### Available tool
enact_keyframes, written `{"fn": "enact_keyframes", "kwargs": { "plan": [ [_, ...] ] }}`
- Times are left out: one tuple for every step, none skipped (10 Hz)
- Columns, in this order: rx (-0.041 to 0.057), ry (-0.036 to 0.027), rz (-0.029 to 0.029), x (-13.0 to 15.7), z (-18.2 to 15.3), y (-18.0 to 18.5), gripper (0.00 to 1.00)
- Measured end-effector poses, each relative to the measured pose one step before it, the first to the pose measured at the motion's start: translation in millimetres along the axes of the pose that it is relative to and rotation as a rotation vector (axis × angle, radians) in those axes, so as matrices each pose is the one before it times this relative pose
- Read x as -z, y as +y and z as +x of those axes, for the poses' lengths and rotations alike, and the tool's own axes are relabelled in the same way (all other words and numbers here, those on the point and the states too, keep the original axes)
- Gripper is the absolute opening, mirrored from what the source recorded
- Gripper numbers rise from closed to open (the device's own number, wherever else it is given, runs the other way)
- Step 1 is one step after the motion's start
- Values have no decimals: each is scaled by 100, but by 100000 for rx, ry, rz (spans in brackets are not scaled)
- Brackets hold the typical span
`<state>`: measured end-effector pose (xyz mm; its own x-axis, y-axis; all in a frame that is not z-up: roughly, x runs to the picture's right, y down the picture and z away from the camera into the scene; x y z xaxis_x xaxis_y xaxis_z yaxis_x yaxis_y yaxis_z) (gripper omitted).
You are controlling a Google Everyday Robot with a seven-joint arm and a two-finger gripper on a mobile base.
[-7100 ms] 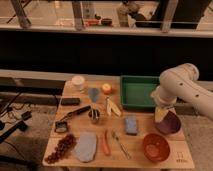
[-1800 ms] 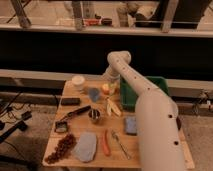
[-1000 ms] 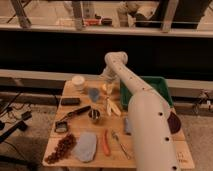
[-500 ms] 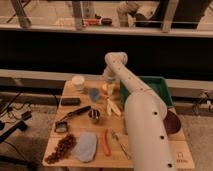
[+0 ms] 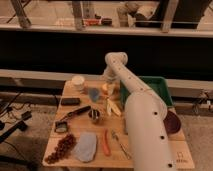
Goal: Place apple in red bowl
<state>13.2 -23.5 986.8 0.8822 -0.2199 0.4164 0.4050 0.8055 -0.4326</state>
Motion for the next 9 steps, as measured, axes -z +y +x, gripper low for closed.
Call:
{"fn": "enact_keyframes", "kwargs": {
  "plan": [
    [96,98,91,-44,-8,-19,80],
    [162,614,484,49,24,-114,80],
    [-412,759,694,-26,228,-356,80],
    [-315,443,288,-123,127,-276,80],
    [-72,445,194,-62,-15,-271,80],
    [-337,298,87,-47,105,-78,80],
    [-455,74,194,35,191,-43,80],
    [-616,-30,-1273,-70,277,346,80],
    [-198,-669,-396,-98,20,-37,80]
  ]
}}
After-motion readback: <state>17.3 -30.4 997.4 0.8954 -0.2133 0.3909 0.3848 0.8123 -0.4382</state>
